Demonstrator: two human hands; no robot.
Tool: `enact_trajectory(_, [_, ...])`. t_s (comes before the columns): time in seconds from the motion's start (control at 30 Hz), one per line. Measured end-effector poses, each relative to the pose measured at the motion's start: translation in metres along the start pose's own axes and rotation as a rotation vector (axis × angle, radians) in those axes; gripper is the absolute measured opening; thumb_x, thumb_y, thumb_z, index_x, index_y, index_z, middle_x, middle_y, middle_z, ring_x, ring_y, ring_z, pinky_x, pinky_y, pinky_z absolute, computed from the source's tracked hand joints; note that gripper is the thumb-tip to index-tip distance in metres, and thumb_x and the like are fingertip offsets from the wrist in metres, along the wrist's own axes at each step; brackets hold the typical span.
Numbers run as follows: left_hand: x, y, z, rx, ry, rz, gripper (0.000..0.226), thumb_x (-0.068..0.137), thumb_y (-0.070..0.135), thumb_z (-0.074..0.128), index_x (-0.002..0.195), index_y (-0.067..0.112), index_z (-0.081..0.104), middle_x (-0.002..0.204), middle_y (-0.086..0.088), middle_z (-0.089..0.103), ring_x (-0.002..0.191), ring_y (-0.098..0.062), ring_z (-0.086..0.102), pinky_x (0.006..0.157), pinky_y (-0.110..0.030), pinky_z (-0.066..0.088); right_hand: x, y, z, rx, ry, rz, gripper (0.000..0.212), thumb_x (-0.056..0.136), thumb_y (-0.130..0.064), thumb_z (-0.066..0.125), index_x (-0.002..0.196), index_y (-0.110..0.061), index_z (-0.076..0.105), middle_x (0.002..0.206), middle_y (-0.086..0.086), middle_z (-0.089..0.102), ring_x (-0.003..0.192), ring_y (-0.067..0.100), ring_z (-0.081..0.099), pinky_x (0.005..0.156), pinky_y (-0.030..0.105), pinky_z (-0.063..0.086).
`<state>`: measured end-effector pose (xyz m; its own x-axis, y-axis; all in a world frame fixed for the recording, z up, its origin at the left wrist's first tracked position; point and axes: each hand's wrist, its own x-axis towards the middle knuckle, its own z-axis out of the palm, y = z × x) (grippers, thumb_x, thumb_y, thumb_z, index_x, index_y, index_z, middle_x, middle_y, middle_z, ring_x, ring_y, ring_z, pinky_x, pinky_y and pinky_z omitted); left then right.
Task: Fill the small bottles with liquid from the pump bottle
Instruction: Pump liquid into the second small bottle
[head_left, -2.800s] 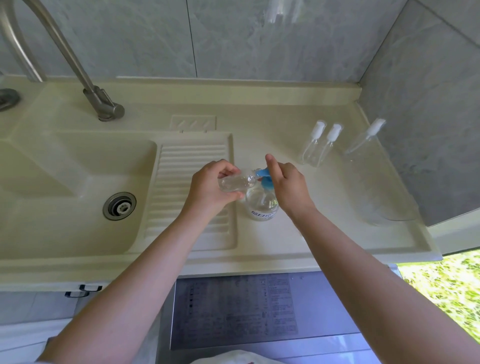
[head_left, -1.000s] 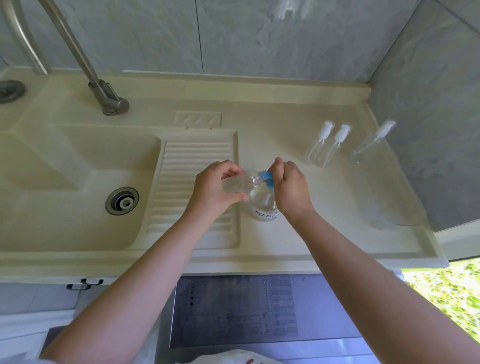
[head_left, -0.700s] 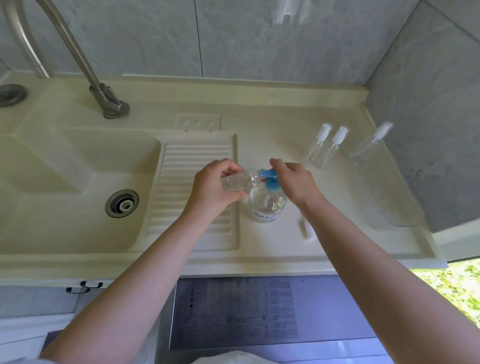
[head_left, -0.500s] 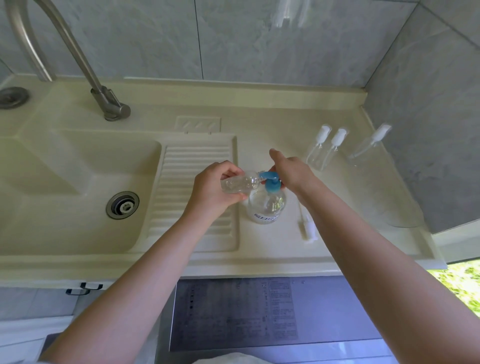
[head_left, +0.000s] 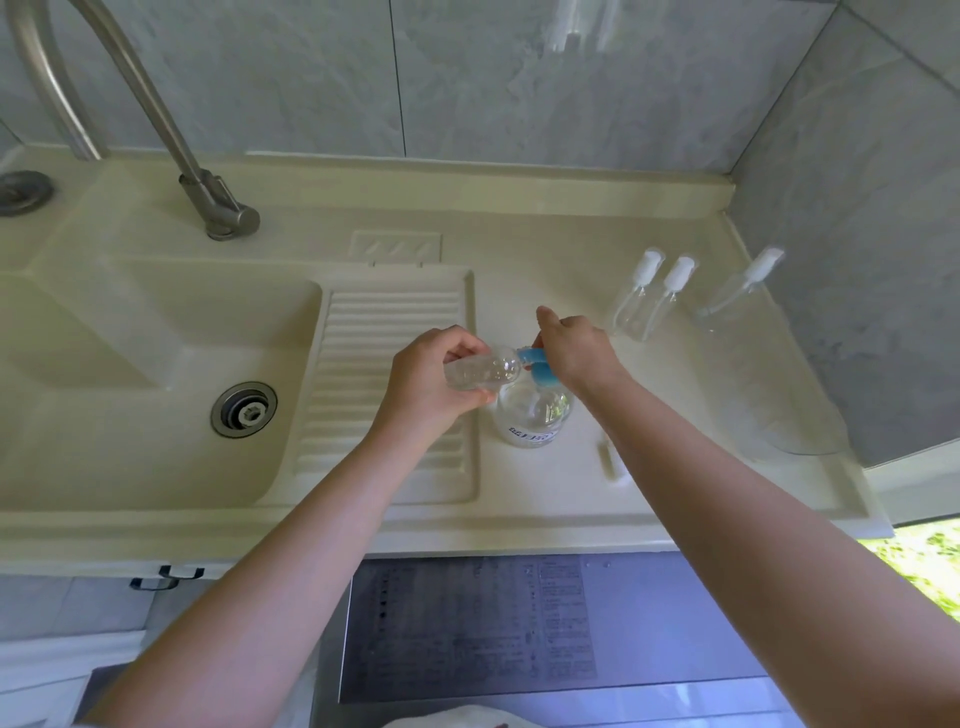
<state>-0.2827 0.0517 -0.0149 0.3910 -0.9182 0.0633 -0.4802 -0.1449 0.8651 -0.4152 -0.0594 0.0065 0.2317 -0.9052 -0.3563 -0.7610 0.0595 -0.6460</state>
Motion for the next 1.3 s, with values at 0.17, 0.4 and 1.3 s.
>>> enact_trajectory(0.17, [0.002,0.003,-0.003,-0.004,-0.01,0.003,0.045,0.057,0.004,0.089,0.091,0.023,0.067,0.096,0.009,0.067,0.081,0.012,0.055,0.074,0.001,0.037,0.009,-0.002,-0.012,0.003,-0.114,0.067,0.057,0.094,-0.052,0.035,0.097,-0.007,0.072,0.086,0.011,0.065,0.068,0.023,0.052,0.071,0.032,0.04])
enact_trajectory(0.4, [0.001,0.003,-0.002,0.002,-0.009,-0.006,0.045,0.057,0.004,0.089,0.092,0.023,0.067,0.096,0.008,0.067,0.081,0.007,0.056,0.074,0.0,0.038,0.006,-0.006,-0.006,-0.155,-0.083,0.013,0.031,0.096,-0.023,0.044,0.108,-0.003,0.065,0.108,0.017,0.067,0.088,0.037,0.061,0.088,0.041,0.054])
enact_trajectory(1.3, [0.0,0.003,-0.001,-0.019,-0.005,0.02,0.043,0.057,0.002,0.088,0.089,0.02,0.067,0.09,0.012,0.065,0.076,0.013,0.055,0.074,-0.001,0.039,0.013,-0.003,-0.008,-0.014,-0.099,0.082,0.057,0.1,-0.048,0.031,0.097,-0.008,0.071,0.088,0.012,0.072,0.066,0.028,0.064,0.091,0.039,0.055])
